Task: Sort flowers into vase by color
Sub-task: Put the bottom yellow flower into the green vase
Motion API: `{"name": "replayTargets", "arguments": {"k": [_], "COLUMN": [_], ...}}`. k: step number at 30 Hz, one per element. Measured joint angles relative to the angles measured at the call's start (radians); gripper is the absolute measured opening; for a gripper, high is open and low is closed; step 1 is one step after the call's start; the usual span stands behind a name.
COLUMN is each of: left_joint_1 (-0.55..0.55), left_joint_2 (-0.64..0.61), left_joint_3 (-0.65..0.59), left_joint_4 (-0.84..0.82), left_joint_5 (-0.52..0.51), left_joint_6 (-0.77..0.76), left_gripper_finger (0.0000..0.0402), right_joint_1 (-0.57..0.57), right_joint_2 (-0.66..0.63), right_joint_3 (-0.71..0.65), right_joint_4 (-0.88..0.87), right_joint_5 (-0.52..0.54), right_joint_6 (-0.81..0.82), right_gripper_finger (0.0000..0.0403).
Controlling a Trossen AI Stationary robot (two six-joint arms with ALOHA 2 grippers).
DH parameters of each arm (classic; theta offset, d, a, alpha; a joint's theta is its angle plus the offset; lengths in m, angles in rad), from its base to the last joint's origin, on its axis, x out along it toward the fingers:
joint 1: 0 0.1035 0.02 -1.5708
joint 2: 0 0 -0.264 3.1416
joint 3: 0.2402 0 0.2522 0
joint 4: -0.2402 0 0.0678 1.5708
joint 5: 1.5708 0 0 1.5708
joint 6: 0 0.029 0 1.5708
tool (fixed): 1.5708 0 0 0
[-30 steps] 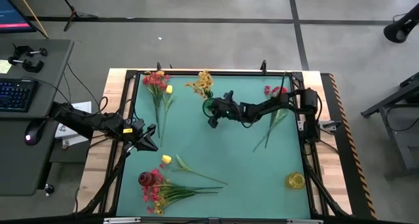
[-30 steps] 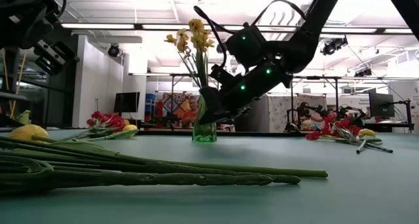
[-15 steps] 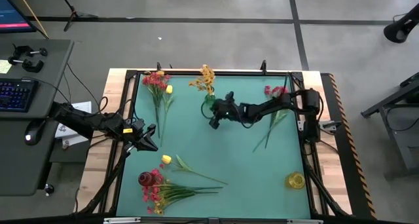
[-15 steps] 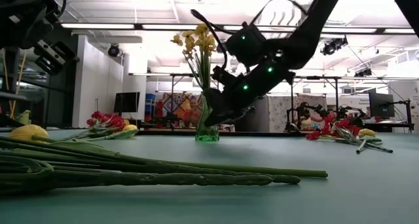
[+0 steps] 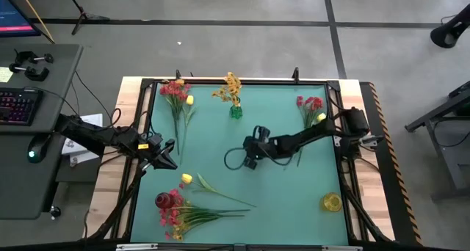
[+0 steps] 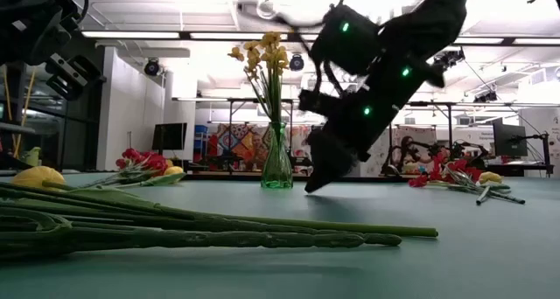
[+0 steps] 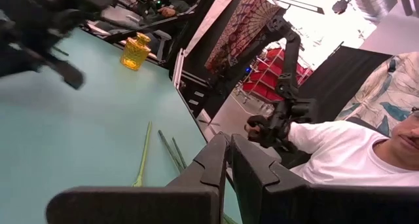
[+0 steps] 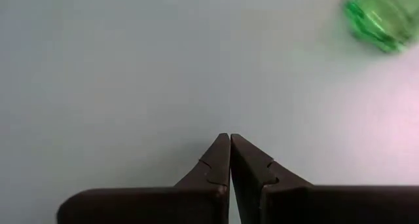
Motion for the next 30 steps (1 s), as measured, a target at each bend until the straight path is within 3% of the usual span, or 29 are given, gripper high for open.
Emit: {"name": "replayTargets", "arguments": {"k": [2,7,11,15,22,26,30], "left_joint_1": [0.000,0.000,0.000,0.000,0.000,0.000,0.000], "left_joint_2": [0.000,0.000,0.000,0.000,0.000,0.000,0.000], "left_joint_3": [0.000,0.000,0.000,0.000,0.000,0.000,0.000], "left_joint_4": [0.000,0.000,0.000,0.000,0.000,0.000,0.000], "left_joint_5": [0.000,0.000,0.000,0.000,-0.001,-0.001,0.000], "left_joint_6": [0.000,0.000,0.000,0.000,0.000,0.000,0.000], "left_gripper_finger": [0.0012,0.0012,0.0012,0.0012,0.0012,0.0012,0.0012], "right_joint_1": [0.029,0.100,0.178,0.260,0.331,0.333,0.336], "right_joint_2": [-0.001,0.005,0.006,0.031,0.143,0.203,0.246], "right_joint_3": [0.000,0.000,0.035,0.154,0.414,0.530,0.619], "right_joint_4": [0.069,0.386,0.495,0.387,0.108,-0.039,-0.084], "right_joint_5": [-0.054,-0.372,-0.424,-0.382,-0.371,-0.443,-0.521], "right_joint_6": [-0.007,-0.016,-0.033,-0.103,-0.170,-0.165,-0.139], "right_gripper_finger": [0.0000,0.0000,0.0005,0.0039,0.0159,0.0207,0.0221]}}
